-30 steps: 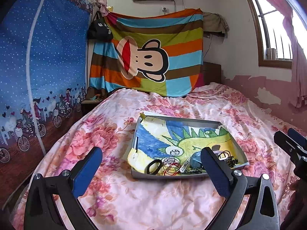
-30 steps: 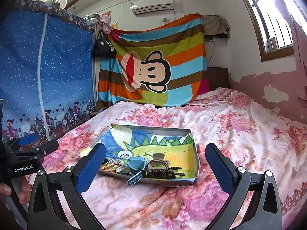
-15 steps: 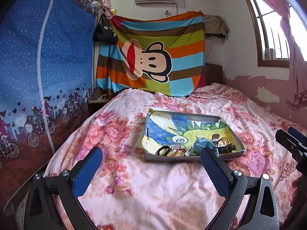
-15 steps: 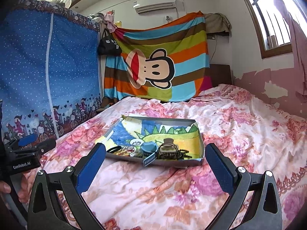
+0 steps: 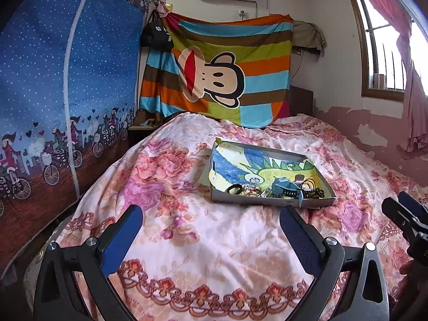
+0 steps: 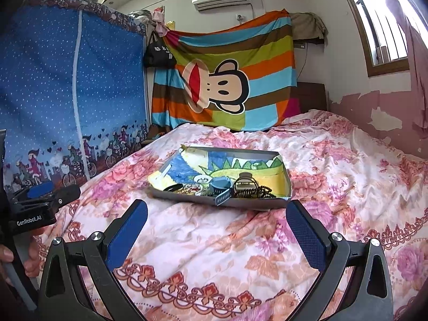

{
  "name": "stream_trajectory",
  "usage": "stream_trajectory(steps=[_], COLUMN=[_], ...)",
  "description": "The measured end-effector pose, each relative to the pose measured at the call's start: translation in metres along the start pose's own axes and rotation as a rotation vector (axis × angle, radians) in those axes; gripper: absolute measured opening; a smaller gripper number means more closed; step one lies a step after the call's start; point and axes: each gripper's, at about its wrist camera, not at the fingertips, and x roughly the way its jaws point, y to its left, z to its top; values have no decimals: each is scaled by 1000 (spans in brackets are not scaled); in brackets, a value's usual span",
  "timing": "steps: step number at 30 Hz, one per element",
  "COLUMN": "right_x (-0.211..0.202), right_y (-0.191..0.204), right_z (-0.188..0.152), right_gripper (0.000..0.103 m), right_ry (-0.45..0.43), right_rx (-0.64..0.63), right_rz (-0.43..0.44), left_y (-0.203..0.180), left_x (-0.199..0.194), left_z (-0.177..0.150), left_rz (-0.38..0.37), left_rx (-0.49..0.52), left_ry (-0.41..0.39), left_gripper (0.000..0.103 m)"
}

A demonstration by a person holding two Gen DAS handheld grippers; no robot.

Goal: Organize jewelry

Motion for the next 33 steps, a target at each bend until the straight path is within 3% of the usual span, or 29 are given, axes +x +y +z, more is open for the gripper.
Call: stream_trajectory(steps=[9,33], right_x=[15,17], right_y=[-4,-8], right_z=[-6,-6], right_gripper=[102,102], right_ry=[74,76], right_rx=[8,15], right_rz=[-20,-33], left_y=[-2,-8], left_x=[-9,-2], left_z=[-9,-13], left_rz=[-18,-11], left_rx=[13,31], left_ry=[11,33], left_gripper=[103,103])
